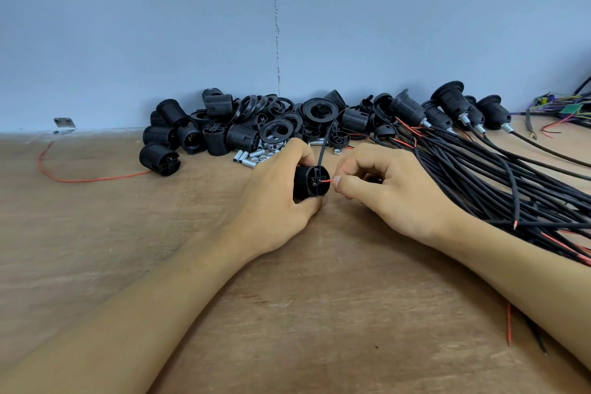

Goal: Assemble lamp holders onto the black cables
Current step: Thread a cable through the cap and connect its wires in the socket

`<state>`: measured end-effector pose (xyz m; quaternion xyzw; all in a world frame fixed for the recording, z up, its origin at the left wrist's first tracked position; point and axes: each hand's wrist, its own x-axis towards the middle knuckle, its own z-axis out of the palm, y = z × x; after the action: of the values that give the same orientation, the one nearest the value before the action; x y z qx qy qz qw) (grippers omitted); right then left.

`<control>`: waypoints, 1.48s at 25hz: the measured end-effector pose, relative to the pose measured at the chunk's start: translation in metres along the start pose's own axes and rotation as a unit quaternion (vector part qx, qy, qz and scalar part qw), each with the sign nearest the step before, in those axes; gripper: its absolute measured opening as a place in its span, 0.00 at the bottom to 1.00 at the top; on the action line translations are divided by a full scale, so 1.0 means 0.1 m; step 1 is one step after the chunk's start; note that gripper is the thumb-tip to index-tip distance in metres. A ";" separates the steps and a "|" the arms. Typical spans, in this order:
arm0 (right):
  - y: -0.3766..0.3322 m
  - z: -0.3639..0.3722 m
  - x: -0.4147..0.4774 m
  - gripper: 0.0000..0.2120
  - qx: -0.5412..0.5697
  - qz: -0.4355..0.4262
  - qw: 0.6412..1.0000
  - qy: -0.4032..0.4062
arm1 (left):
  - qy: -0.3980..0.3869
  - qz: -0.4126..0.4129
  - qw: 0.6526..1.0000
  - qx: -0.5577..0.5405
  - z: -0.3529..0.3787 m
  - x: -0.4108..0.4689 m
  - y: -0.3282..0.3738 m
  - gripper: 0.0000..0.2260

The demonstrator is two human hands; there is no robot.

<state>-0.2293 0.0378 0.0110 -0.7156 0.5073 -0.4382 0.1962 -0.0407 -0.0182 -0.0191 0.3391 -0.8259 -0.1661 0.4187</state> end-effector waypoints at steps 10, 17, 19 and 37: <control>-0.08 0.01 -0.01 0.12 -0.038 -0.003 0.999 0.005 | 0.018 0.052 0.997 0.058 0.01 -0.02 0.01 0.16; -0.06 0.01 0.00 0.11 -0.049 -0.003 0.999 0.010 | 0.017 0.064 0.995 0.077 -0.01 -0.02 0.04 0.16; -0.06 0.02 0.01 0.10 -0.050 -0.004 0.999 0.016 | 0.022 0.065 0.994 0.083 -0.01 -0.02 0.06 0.16; 0.03 0.00 0.01 0.05 -0.094 -0.089 0.990 0.053 | 0.039 0.019 0.998 0.050 0.00 -0.03 0.05 0.16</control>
<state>-0.2308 0.0356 0.0086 -0.7486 0.4903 -0.4421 0.0612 -0.0417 -0.0129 -0.0183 0.3500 -0.8224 -0.1029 0.4366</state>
